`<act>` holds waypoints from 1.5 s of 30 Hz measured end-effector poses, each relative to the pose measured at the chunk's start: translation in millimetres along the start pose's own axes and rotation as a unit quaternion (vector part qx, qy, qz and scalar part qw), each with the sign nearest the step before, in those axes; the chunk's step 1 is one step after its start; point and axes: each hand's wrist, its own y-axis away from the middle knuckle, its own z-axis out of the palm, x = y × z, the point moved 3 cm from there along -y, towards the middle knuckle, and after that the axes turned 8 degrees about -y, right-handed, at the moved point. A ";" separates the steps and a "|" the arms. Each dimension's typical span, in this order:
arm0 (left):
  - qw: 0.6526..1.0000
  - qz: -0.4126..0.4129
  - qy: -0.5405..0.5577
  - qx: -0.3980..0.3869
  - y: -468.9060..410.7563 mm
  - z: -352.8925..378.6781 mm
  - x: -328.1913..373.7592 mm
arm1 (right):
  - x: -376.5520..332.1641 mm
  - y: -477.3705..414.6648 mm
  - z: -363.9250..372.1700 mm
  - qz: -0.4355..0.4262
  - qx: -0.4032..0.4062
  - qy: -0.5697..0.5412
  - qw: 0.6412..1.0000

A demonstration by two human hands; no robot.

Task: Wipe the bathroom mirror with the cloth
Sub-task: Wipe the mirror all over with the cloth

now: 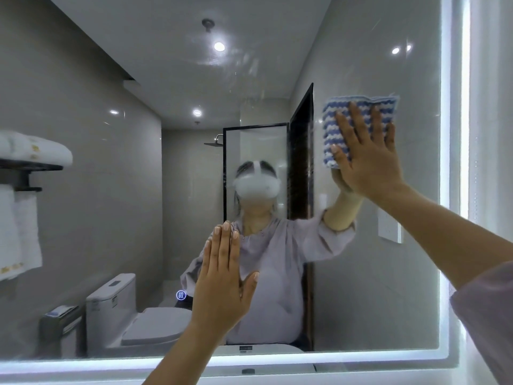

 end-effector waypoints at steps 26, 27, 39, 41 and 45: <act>0.999 -0.026 0.023 -0.030 -0.9 -3.4 -0.3 | -184.7 49.2 44.3 -0.115 -0.020 -0.078 0.990; 0.999 -0.024 0.025 -0.030 -1.0 -3.1 -0.3 | -184.5 49.9 44.9 -0.119 -0.018 -0.073 0.990; 1.000 -0.013 -0.009 -0.027 -0.2 -0.4 -0.2 | -167.7 45.2 40.5 -0.164 -0.026 -0.050 0.985; 0.999 -0.009 -0.015 -0.027 -0.2 0.4 -0.6 | -157.9 45.5 37.4 -0.183 -0.027 -0.041 0.982; 1.000 -0.003 -0.012 -0.021 0.3 1.0 -0.2 | -130.8 49.0 32.0 -0.175 -0.028 -0.032 0.984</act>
